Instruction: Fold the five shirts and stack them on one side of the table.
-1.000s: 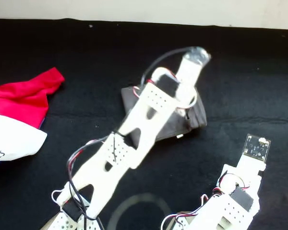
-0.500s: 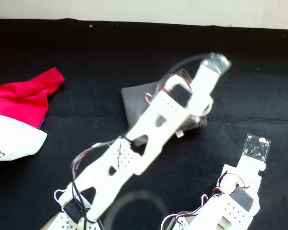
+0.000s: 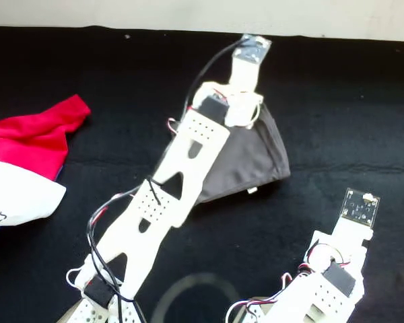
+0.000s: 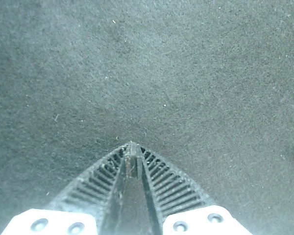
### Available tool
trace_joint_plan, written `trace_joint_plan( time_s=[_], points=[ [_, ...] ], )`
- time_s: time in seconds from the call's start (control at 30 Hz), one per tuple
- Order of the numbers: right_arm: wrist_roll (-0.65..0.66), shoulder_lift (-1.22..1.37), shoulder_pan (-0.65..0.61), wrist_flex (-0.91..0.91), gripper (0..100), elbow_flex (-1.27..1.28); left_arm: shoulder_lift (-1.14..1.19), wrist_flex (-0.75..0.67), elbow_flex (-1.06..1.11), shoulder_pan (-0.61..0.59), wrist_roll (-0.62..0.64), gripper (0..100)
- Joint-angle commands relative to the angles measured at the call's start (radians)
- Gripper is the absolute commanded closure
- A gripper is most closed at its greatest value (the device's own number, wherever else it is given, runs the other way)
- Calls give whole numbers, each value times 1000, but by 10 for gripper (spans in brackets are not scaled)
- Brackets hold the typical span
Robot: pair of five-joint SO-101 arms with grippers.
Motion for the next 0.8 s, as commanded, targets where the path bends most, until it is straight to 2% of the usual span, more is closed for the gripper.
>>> trace_joint_plan(
  time_s=[0.0, 0.2, 0.4, 0.6, 0.77],
  points=[
    [9, -13, 1, 4, 992, 74, 19, -86, -35, 19, -5, 910],
    [9, -13, 1, 4, 992, 74, 65, -232, -35, 81, -5, 910],
    [9, -13, 1, 4, 992, 74, 47, -242, -38, 99, -5, 910],
    [9, -13, 1, 4, 992, 74, -133, -46, -36, 77, -5, 910],
    [9, -15, 1, 5, 992, 74, -311, 244, -36, 45, -5, 910]
  ],
)
